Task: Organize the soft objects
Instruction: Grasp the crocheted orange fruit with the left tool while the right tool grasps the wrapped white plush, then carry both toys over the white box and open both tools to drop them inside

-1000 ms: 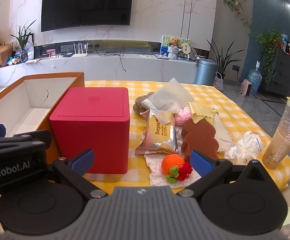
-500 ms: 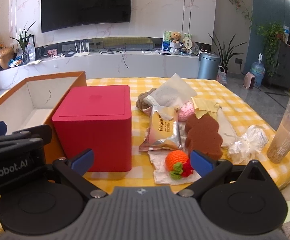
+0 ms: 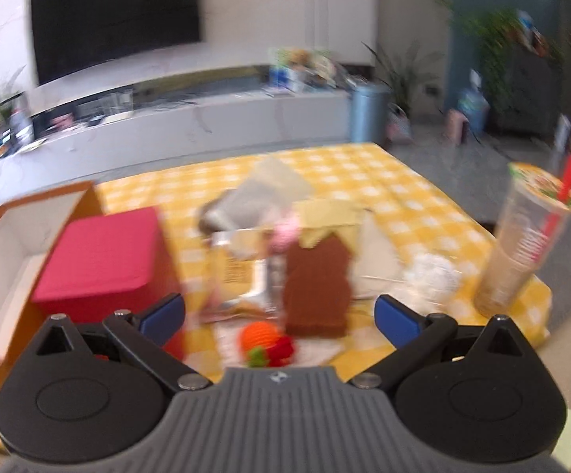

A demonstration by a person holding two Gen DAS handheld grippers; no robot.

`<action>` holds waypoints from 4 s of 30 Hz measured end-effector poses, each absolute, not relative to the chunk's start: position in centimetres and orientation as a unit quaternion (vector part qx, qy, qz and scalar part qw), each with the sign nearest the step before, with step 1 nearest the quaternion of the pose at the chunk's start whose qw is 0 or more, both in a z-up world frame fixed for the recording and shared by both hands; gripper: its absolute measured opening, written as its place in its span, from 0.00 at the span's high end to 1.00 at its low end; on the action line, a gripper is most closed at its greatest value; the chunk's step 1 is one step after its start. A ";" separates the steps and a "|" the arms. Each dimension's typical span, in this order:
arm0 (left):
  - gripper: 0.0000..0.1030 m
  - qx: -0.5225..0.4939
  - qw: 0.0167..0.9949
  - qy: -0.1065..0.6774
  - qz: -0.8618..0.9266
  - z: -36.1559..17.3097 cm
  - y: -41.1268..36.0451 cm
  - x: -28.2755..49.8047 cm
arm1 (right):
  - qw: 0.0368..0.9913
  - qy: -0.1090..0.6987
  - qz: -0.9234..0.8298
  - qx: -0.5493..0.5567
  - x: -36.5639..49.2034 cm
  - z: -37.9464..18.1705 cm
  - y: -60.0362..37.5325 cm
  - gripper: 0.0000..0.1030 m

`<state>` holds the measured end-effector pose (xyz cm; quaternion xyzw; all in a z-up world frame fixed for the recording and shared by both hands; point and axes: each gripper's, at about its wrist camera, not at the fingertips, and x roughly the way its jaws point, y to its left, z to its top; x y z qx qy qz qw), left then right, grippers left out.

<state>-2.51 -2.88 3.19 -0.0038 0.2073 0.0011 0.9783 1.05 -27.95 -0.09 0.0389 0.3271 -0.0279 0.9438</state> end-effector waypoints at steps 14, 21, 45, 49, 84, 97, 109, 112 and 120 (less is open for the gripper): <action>0.16 0.003 0.968 0.244 -0.058 2.7 -9.5 1.5 | 0.869 0.349 -0.195 0.291 5.7 -4.4 -40.2 0.03; 0.15 -0.002 0.962 0.260 -0.089 0.0 -11.8 4.2 | 0.858 0.342 -0.210 0.322 5.7 -6.1 -42.4 0.04; 0.15 0.094 0.946 0.281 -0.130 -9.8 -16.1 5.6 | 0.865 0.390 -0.184 0.256 11.6 -9.4 -41.1 0.32; 0.15 0.087 0.943 0.291 -0.137 -10.7 -16.0 6.4 | 0.872 0.375 -0.179 0.258 11.2 -9.5 -41.1 0.39; 0.39 -0.009 0.942 0.309 -0.128 -7.4 -12.7 6.6 | 0.855 0.322 -0.178 0.366 10.2 -9.5 -42.2 0.04; 0.40 -0.026 0.938 0.316 -0.144 -7.3 -12.4 6.7 | 0.869 0.341 -0.202 0.296 9.9 -9.6 -42.1 0.52; 0.40 -0.039 0.954 0.261 -0.142 -1.6 -11.0 4.2 | 0.903 0.252 -0.108 0.332 5.9 -4.7 -41.6 0.53; 0.40 -0.049 0.961 0.243 -0.122 0.8 -9.5 3.5 | 0.909 0.241 -0.055 0.336 5.2 -3.6 -40.4 0.53; 0.40 -0.048 0.985 0.159 -0.055 8.4 -3.3 -0.6 | 0.899 0.219 0.102 0.365 3.4 -0.4 -35.1 0.53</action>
